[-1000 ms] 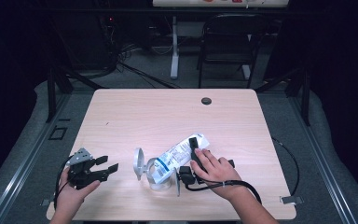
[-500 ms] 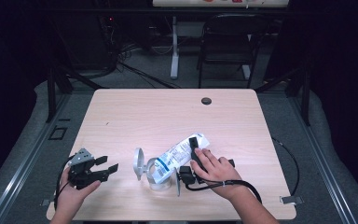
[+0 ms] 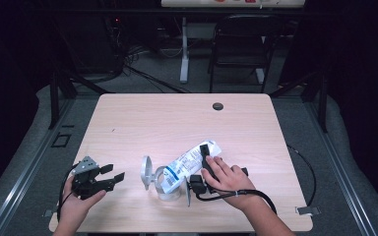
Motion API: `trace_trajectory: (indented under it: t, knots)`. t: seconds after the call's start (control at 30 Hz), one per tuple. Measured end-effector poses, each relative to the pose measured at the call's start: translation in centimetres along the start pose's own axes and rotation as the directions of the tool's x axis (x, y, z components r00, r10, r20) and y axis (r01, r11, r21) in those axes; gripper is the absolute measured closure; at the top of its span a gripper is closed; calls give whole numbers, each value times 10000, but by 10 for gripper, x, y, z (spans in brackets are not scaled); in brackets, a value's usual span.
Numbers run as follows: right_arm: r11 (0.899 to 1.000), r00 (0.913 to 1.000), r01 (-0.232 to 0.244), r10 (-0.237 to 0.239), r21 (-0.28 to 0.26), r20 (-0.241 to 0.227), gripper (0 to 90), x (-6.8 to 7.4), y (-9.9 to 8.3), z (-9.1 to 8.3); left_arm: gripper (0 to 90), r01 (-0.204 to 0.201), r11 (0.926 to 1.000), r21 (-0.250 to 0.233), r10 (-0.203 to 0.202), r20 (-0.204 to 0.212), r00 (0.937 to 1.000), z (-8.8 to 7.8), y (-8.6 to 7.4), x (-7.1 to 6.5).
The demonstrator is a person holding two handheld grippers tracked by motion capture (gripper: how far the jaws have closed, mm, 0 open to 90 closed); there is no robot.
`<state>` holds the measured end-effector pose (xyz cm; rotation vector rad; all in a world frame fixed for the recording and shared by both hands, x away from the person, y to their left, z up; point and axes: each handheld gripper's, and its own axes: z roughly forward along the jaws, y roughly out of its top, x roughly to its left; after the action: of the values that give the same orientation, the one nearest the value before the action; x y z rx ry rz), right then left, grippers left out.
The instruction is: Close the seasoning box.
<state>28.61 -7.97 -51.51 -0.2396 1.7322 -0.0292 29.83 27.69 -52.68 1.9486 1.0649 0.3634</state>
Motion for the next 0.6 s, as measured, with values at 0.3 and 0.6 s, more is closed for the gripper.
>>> trace_trajectory:
  t: [0.3, 0.6]
  knots:
    - [10000, 10000, -6, 6, -10, 15, 514, 0, 0, 0, 391, -14, 10000, 48, 15, -13, 10000, -1, 0, 0]
    - [10000, 10000, 30, -29, -36, 42, 515, 0, 0, 0, 391, 3, 10000, 46, -3, -24, 10000, -1, 0, 0]
